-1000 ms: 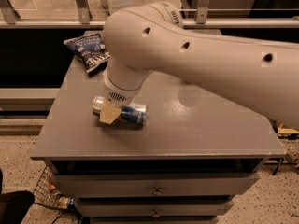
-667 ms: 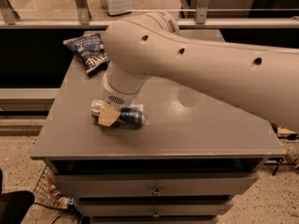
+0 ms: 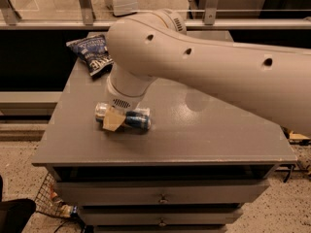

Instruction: Knock redbull can over

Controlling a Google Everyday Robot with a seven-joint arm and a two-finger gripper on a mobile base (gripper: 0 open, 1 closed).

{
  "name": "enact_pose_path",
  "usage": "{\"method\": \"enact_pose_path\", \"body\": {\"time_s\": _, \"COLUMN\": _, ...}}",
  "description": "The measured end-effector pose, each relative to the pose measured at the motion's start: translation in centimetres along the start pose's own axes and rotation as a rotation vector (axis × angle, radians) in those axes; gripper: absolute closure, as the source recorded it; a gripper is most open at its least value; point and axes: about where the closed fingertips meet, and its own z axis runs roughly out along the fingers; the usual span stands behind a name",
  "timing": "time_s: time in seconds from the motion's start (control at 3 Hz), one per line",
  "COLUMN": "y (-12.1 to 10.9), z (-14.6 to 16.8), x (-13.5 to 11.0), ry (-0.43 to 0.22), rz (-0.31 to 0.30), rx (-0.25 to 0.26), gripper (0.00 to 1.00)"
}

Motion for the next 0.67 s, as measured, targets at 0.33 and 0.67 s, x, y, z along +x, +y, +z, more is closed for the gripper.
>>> {"method": "enact_pose_path", "body": {"time_s": 0.33, "y": 0.03, "z": -0.15, "x": -0.04, "ry": -0.001, "rz": -0.001, "rx": 0.003, "gripper": 0.36}}
{"method": "enact_pose_path", "body": {"time_s": 0.67, "y": 0.07, "z": -0.31, "x": -0.08, "ry": -0.001, "rz": -0.003, "rx": 0.005, "gripper": 0.13}}
